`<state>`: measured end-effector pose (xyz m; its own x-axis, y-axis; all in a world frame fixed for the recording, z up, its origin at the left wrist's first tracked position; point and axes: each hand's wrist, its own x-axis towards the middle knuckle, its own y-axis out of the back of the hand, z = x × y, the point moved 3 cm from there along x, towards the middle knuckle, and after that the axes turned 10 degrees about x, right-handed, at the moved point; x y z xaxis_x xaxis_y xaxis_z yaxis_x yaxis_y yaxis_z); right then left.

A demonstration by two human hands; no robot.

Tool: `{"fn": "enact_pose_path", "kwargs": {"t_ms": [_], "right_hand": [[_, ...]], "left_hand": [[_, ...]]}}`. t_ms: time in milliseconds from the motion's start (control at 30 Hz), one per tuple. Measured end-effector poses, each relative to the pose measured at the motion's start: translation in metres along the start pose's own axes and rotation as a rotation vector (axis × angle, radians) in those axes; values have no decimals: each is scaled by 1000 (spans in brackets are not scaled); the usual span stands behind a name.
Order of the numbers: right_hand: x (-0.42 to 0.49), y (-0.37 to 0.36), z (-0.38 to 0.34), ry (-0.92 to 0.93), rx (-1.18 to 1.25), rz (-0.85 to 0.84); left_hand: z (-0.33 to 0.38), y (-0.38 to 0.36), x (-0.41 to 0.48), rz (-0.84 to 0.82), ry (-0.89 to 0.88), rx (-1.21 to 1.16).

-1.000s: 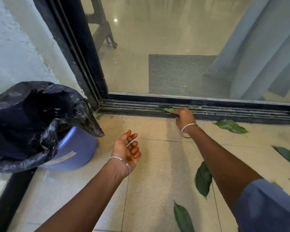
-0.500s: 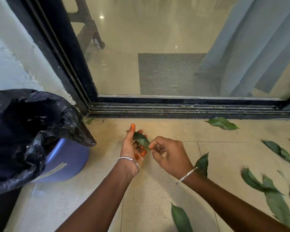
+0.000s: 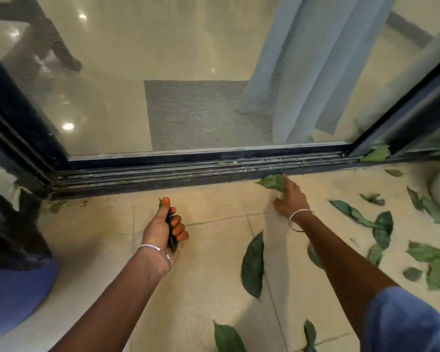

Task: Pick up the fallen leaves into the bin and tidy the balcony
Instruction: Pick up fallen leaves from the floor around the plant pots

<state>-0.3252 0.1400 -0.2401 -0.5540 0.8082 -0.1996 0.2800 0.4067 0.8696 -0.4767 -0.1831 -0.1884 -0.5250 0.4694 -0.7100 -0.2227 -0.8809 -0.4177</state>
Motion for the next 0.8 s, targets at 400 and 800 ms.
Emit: {"fn": "enact_pose_path", "kwargs": {"t_ms": [400, 800], "right_hand": [[-56, -8, -33, 214, 39, 272], [-224, -30, -167, 337, 871, -117]], "left_hand": [[-29, 3, -16, -5, 4, 88], [-48, -4, -41, -169, -52, 180]]}}
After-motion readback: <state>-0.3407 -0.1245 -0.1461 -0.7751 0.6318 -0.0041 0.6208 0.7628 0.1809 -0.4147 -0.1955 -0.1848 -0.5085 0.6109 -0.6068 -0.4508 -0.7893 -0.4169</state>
